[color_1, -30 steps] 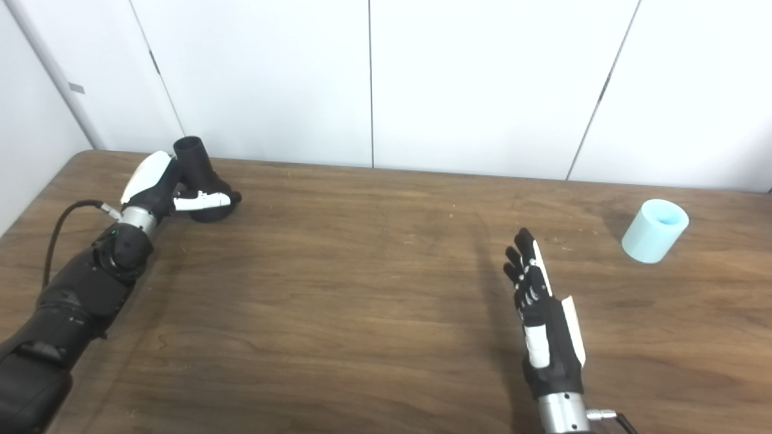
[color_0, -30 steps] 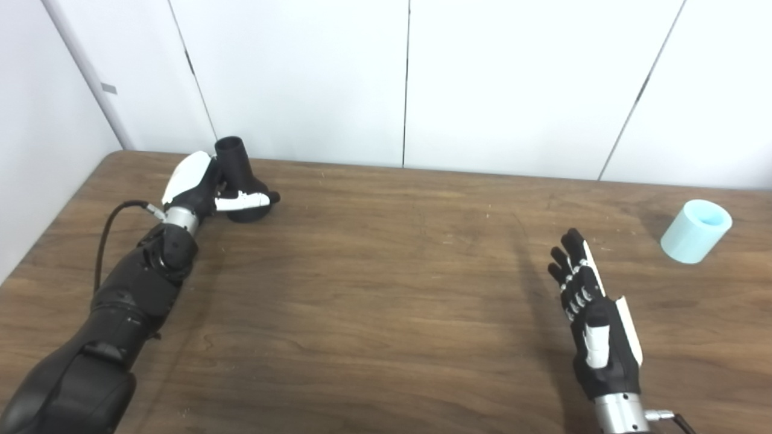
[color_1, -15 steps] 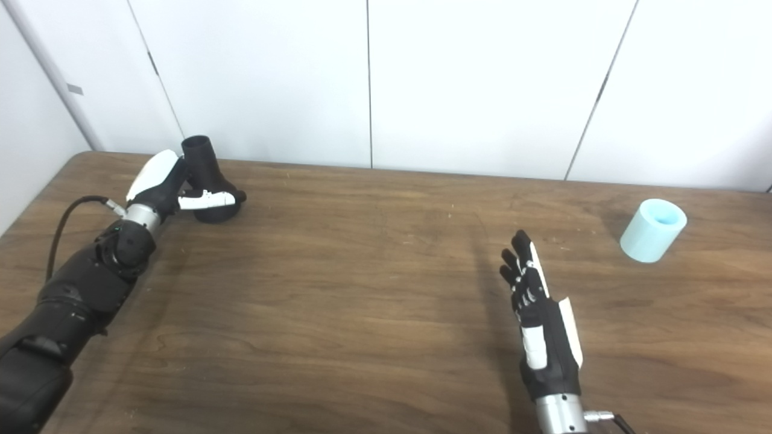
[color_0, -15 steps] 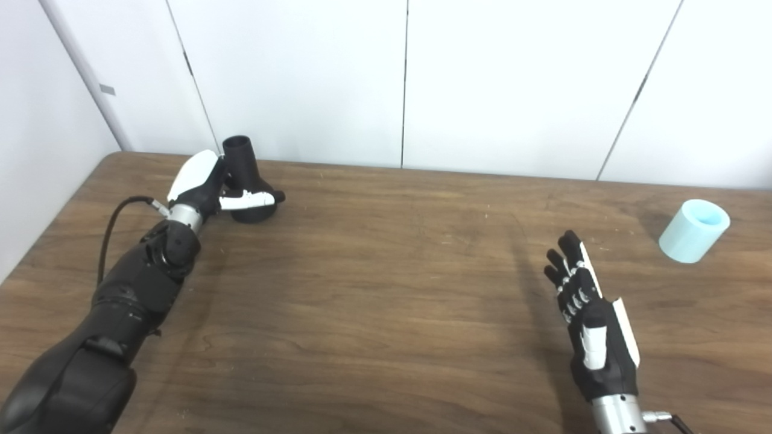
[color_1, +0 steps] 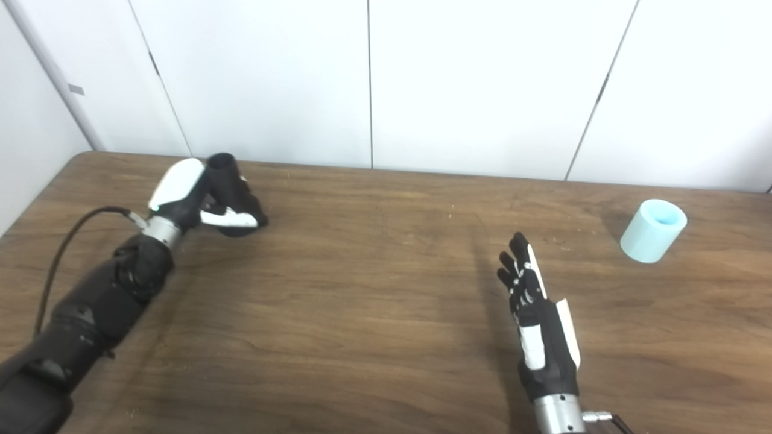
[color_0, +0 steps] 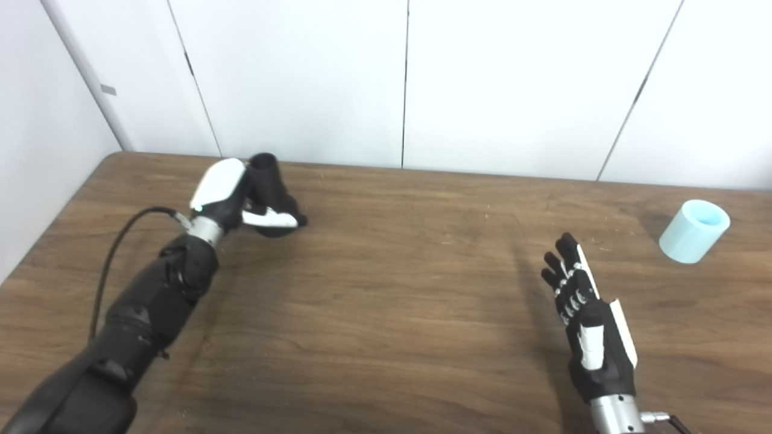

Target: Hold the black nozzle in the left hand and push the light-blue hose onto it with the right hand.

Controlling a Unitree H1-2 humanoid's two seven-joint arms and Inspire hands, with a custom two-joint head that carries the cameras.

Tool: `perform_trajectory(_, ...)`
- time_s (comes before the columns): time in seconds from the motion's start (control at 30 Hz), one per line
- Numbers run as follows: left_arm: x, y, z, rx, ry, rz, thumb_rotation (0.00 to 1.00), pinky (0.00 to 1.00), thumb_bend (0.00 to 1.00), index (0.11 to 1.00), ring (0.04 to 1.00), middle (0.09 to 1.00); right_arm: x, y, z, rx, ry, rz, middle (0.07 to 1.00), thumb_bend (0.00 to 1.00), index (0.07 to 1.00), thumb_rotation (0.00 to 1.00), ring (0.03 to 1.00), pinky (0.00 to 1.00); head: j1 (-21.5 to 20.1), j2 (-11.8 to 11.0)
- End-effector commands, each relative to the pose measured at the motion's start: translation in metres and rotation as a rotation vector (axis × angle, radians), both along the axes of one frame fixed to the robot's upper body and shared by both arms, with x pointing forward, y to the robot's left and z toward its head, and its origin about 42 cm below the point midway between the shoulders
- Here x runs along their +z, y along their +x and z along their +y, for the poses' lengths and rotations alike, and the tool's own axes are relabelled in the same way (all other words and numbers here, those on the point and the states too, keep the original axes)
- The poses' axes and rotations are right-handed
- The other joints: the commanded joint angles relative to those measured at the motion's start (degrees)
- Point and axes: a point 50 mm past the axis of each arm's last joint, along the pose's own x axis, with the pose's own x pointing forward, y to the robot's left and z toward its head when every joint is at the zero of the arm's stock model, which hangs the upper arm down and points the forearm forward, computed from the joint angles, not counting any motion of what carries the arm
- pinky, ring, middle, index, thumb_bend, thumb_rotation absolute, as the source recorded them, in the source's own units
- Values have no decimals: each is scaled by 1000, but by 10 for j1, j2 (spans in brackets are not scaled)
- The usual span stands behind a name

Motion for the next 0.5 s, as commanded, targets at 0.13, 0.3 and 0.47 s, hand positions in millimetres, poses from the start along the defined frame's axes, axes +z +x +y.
perform_trajectory(0.13,-80,-73,-87,-228,-20,99,302,396,787,371,393,380,-3,-5,4,-6,11,14,1000,713,1000,1000,971,944,-3,2)
perform_trajectory(0.3,-87,-100,-121,-285,-109,19,291,389,785,404,399,379,-2,-4,6,-8,9,12,1000,711,1000,1000,971,942,-13,4)
perform_trajectory(0.47,-91,-120,-147,-319,-177,-44,295,400,787,389,405,390,-1,-4,9,-10,4,12,1000,697,1000,1000,969,931,-30,5)
